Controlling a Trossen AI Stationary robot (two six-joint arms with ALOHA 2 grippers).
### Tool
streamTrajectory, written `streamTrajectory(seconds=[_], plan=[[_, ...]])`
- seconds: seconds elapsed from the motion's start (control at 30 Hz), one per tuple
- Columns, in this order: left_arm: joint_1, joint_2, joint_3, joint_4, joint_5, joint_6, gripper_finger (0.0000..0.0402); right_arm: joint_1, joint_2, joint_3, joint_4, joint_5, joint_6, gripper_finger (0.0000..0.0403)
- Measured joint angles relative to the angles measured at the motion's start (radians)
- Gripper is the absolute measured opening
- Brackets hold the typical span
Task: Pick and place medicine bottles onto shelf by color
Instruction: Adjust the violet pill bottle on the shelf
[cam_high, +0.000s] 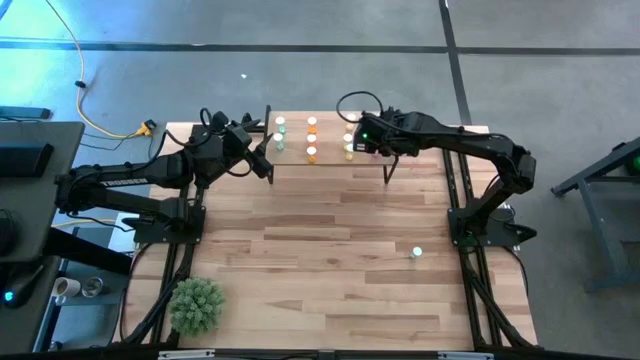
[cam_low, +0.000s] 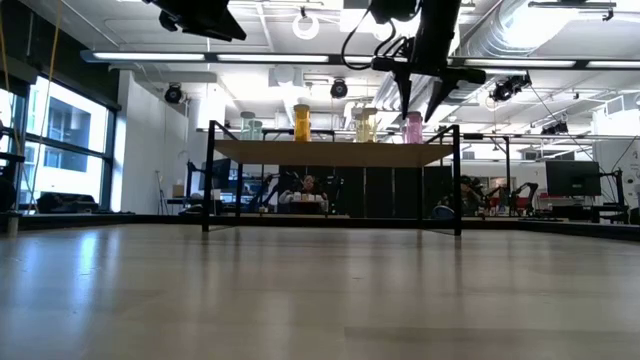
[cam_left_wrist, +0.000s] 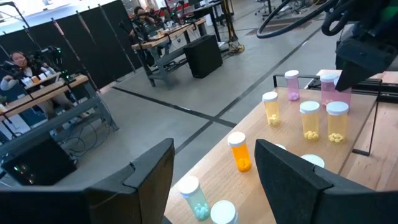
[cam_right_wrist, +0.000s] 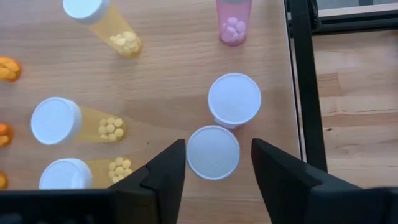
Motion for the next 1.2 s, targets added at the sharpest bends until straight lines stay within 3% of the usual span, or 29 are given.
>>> streamTrajectory(seconds=[0.3, 0.77, 1.2], plan=[[0.0, 0.0, 0.0, -0.003, 0.0, 0.0, 0.0211, 0.0, 0.0, 0.0, 0.0, -0.012, -0.023, 0.0114], [0.0, 0.0, 0.0, -0.003, 0.0, 0.0, 0.0211, 0.053, -0.023, 0.001, -0.049, -0.044, -0.044, 0.0109], [0.0, 0.0, 0.0, -0.003, 0.0, -0.008, 0.0211, 0.064, -0.028, 0.001, -0.082, 0.013, -0.097, 0.0108]])
